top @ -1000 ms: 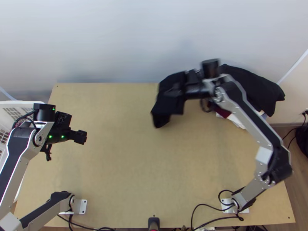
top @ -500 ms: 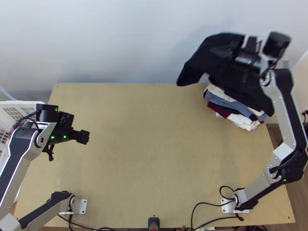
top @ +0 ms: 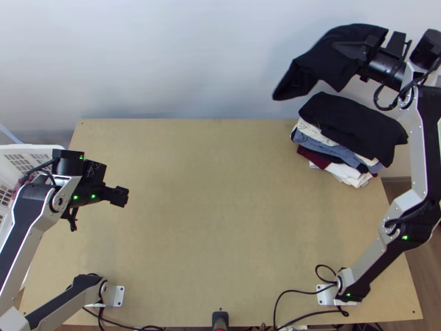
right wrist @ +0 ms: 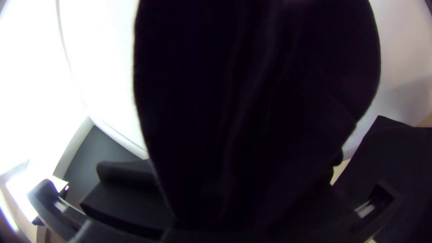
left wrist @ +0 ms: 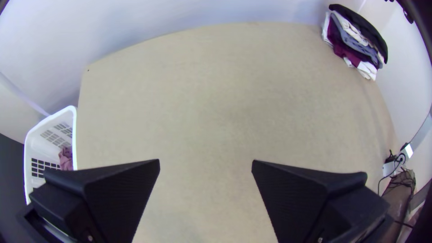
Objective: Fold the t-shirt
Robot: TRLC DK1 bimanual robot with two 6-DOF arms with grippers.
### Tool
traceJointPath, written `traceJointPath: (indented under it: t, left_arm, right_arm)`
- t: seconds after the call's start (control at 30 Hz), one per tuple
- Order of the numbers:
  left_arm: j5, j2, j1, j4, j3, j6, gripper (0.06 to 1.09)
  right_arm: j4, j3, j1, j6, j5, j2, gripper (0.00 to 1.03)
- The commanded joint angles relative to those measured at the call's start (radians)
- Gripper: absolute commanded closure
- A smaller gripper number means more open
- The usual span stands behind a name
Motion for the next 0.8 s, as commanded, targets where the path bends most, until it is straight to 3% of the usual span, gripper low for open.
traceJointPath:
  t: [0.0, 0.77]
  left_arm:
    - [-0.008, -0.021, 0.007, 0.002, 0.003, -0.005, 0.09]
    - [-0.006, -0.013, -0.012, 0.004, 0.009, -0.009, 0.09]
  right_arm:
    - [0.042, 0.053, -0.037, 0.024, -0.025, 0.022, 1.0]
    - [0.059, 0.046, -0.181, 0.016, -0.131, 0.125, 1.0]
